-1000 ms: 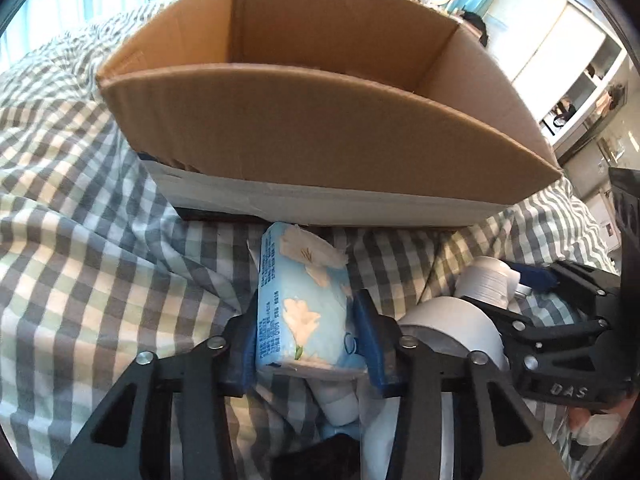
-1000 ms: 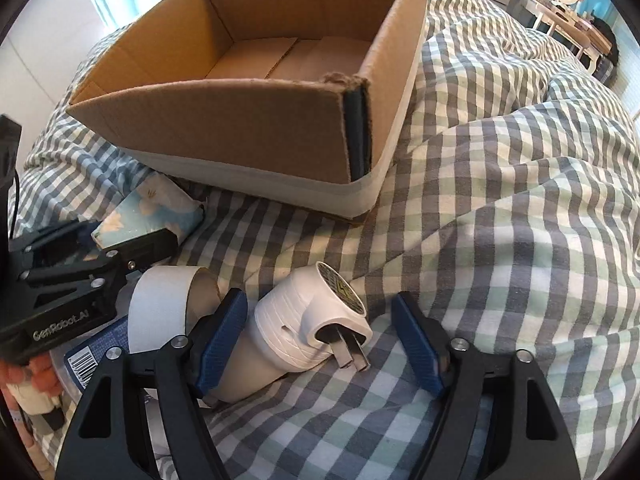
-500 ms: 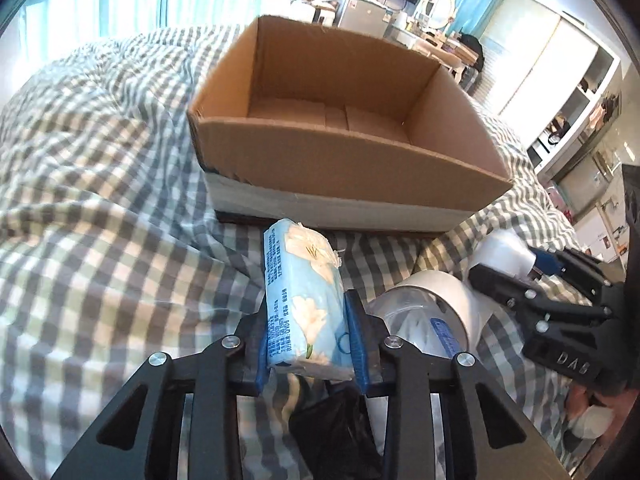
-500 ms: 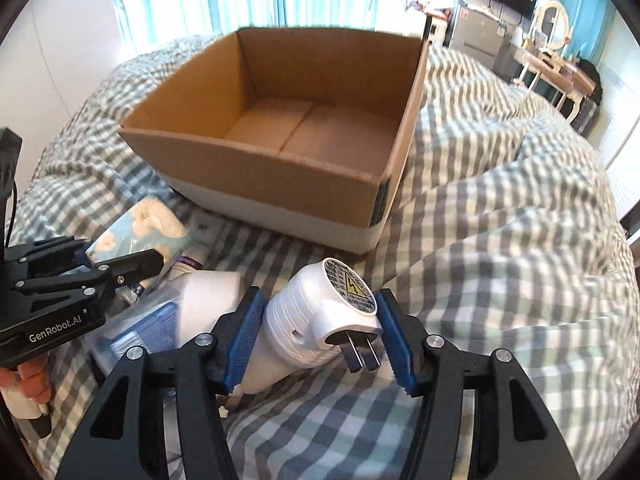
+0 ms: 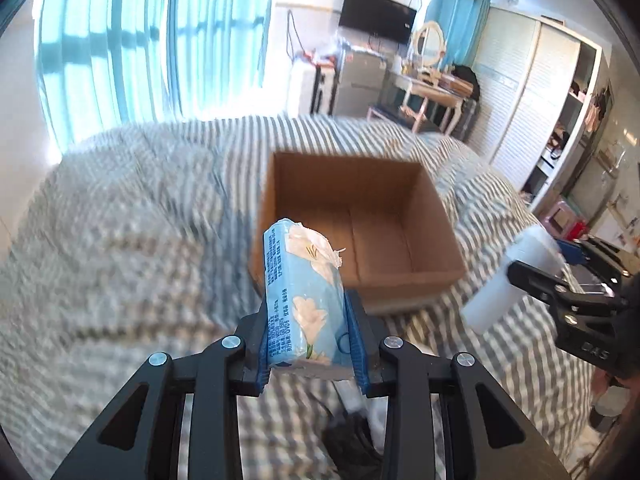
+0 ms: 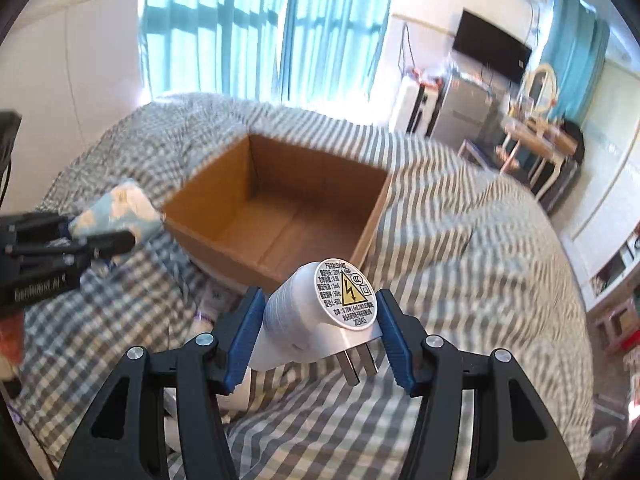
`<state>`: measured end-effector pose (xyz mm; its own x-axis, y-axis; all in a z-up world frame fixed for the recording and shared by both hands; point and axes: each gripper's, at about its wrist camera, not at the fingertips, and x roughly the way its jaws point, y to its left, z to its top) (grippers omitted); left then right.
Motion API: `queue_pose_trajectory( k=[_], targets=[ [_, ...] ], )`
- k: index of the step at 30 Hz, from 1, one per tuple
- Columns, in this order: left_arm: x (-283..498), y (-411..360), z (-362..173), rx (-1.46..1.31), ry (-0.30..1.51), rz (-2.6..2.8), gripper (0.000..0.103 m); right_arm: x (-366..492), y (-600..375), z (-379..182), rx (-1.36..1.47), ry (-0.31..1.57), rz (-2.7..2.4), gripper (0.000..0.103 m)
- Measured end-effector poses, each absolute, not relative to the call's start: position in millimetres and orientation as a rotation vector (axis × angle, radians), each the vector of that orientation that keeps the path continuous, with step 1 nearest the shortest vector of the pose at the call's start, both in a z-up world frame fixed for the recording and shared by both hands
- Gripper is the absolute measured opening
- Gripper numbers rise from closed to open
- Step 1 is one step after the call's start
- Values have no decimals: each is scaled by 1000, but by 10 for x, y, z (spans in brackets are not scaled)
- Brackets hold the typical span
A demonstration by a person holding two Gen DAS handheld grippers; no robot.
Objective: Organize objects
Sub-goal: 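Carry tissue pack into box and open left gripper while right drops plug adapter in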
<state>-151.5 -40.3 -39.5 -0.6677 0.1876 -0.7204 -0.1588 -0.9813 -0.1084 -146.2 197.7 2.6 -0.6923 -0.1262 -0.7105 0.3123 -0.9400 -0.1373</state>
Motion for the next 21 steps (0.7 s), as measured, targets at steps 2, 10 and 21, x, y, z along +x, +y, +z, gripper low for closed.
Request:
queue_pose_trajectory(
  k=[2,10,21],
  targets=[
    [-1604,-412,-233,-1153,-24,2737,32,-1532,1975,198,1047,374,-2672,57],
    [-2259,-352,21,-1132,-13,2748,32,-2206,1850,517,998,394,-2686,57],
    [-3115,56,-769,-1258,66,2596,32,-3289,1719,-379,1216,353,-2576,57]
  ],
)
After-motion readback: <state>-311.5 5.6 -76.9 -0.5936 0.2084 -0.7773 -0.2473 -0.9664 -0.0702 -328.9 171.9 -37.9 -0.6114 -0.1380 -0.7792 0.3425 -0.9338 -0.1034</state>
